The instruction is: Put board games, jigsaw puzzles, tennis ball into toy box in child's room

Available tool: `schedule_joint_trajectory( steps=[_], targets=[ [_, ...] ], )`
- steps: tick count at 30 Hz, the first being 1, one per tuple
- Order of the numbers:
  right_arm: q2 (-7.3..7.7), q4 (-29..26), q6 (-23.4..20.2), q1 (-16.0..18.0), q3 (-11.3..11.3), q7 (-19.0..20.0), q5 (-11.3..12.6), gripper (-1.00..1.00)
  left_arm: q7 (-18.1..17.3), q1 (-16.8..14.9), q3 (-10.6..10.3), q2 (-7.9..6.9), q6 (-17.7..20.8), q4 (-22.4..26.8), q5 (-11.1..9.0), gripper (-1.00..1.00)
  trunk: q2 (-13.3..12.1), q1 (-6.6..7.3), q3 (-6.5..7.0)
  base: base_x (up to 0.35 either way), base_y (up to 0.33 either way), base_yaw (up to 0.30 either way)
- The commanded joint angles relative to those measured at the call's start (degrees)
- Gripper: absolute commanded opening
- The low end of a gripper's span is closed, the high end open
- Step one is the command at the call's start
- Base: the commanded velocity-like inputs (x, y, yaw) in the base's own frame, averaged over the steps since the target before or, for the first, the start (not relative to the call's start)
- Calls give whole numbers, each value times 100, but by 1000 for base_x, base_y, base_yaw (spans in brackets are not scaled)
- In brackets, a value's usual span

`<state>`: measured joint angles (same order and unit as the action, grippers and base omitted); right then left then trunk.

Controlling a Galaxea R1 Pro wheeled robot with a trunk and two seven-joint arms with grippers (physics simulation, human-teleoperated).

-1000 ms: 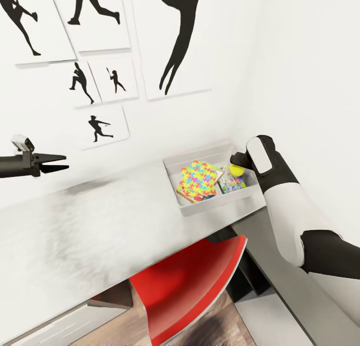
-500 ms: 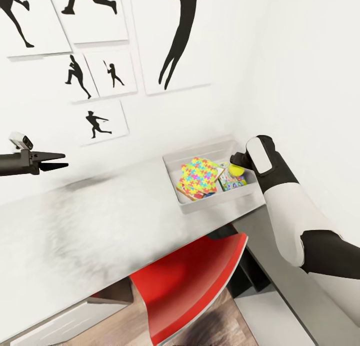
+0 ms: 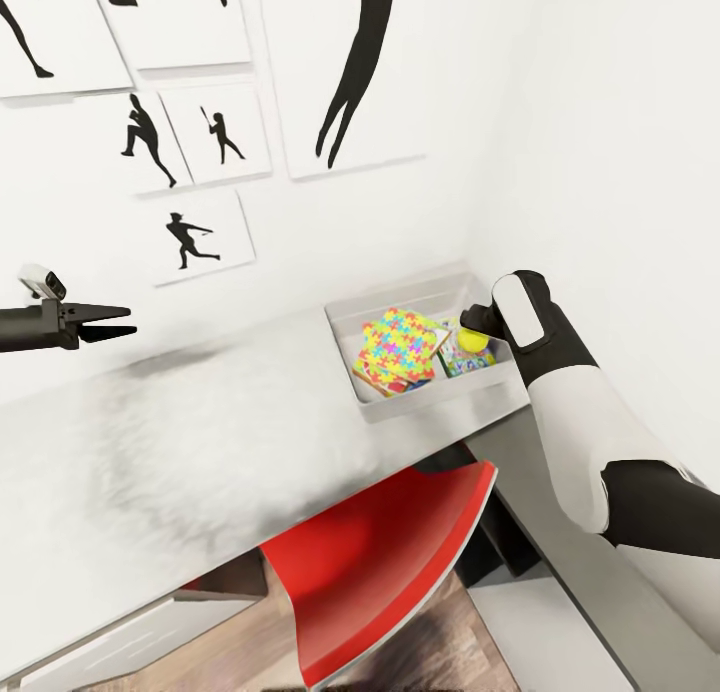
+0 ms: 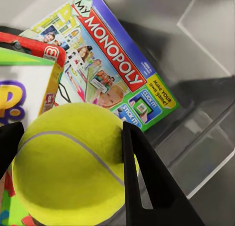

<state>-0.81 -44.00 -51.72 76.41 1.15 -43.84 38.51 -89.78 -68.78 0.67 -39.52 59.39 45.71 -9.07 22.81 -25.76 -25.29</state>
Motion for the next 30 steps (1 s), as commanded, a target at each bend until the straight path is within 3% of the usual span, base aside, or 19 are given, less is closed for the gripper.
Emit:
schedule_joint_trajectory(
  steps=[1,11,30],
  targets=[
    [2,-4,-5,5,13,-65,60,-100,-22,-4,-5,-3,61,0,-1,100,11,-3,-19,0,0,0],
    [2,-4,-13,-1,17,-59,68,-100,-22,-4,-5,-3,61,0,-1,100,11,-3,-97,0,0,0],
    [2,5,-14,-12,17,-54,70,-100,-22,-3,-24,4,61,0,0,100,11,-3,-103,0,0,0]
  ],
)
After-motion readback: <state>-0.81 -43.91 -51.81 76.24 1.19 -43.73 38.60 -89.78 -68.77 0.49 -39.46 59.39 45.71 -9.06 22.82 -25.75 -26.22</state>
